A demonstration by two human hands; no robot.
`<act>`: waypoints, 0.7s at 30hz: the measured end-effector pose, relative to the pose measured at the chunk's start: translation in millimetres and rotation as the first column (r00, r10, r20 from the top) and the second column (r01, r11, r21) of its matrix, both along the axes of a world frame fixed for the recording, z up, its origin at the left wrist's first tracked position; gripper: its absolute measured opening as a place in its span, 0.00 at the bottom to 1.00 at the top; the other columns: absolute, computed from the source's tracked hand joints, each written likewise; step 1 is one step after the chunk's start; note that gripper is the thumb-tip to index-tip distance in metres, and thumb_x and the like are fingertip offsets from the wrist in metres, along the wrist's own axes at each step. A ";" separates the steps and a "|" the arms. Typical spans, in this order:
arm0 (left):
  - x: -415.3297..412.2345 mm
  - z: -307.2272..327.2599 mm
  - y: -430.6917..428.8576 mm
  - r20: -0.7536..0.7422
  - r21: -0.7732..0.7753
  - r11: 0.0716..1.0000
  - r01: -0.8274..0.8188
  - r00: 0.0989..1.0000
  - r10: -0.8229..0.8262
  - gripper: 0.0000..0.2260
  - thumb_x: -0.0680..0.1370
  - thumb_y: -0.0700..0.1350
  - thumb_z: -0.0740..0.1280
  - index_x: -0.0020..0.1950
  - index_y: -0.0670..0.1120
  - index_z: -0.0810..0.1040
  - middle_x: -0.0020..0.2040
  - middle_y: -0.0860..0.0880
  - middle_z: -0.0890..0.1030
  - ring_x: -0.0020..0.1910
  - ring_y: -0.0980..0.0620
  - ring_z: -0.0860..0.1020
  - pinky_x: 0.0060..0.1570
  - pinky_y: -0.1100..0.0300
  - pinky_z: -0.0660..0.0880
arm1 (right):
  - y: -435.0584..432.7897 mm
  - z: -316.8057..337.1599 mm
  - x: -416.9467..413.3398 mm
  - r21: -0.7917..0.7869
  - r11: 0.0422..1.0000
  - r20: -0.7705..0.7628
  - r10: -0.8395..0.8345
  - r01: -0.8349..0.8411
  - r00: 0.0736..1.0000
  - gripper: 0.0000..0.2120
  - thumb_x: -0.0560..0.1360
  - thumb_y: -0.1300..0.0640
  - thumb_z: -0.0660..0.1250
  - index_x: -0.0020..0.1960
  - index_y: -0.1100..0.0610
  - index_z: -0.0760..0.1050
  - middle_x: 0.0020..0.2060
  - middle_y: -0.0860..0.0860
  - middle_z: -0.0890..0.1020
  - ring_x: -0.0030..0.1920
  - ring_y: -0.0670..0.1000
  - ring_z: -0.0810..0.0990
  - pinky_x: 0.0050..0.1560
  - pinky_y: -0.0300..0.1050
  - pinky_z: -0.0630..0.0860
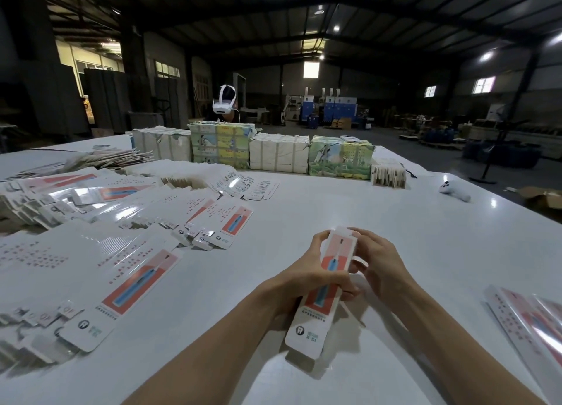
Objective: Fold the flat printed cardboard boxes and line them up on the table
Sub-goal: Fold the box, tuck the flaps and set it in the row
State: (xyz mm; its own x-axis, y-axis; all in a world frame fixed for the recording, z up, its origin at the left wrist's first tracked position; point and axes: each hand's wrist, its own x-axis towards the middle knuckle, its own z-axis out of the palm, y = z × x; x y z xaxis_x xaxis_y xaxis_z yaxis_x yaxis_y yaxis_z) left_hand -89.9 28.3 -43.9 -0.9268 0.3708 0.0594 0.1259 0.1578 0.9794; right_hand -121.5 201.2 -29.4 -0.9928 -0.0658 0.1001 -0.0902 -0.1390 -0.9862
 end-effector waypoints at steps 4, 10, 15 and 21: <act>-0.2 -1.1 -0.4 -0.019 -0.029 0.999 0.016 1.000 -0.016 0.41 0.72 0.48 0.79 0.75 0.65 0.58 0.58 0.49 0.82 0.50 0.52 0.87 0.45 0.60 0.83 | 5.3 3.2 1.4 -0.030 0.999 -0.027 0.033 -0.034 0.999 0.10 0.84 0.58 0.65 0.59 0.59 0.83 0.46 0.57 0.87 0.49 0.57 0.87 0.44 0.45 0.85; -1.9 -2.3 1.0 -0.024 -0.030 0.999 -0.014 1.000 0.014 0.38 0.72 0.47 0.78 0.72 0.66 0.59 0.58 0.49 0.83 0.50 0.50 0.87 0.45 0.59 0.83 | 7.9 7.4 3.3 -0.001 1.000 -0.108 0.025 -0.026 0.994 0.10 0.83 0.65 0.65 0.56 0.61 0.85 0.49 0.59 0.88 0.49 0.60 0.88 0.44 0.47 0.86; -1.6 -2.3 0.4 -0.039 -0.058 0.997 -0.048 0.998 0.046 0.36 0.71 0.50 0.78 0.67 0.71 0.59 0.56 0.51 0.81 0.47 0.57 0.86 0.41 0.64 0.81 | 9.0 14.2 6.3 -0.008 0.993 -0.078 0.116 -0.117 0.990 0.12 0.84 0.58 0.65 0.58 0.61 0.85 0.52 0.58 0.88 0.54 0.60 0.87 0.45 0.45 0.84; -2.7 -4.7 1.3 -0.009 -0.059 0.998 -0.023 1.000 0.022 0.41 0.71 0.51 0.78 0.72 0.67 0.55 0.59 0.45 0.79 0.44 0.48 0.87 0.43 0.59 0.83 | 7.9 13.2 6.0 -0.068 0.994 0.012 0.089 -0.088 0.996 0.10 0.83 0.58 0.68 0.57 0.62 0.86 0.52 0.60 0.88 0.52 0.60 0.88 0.42 0.47 0.85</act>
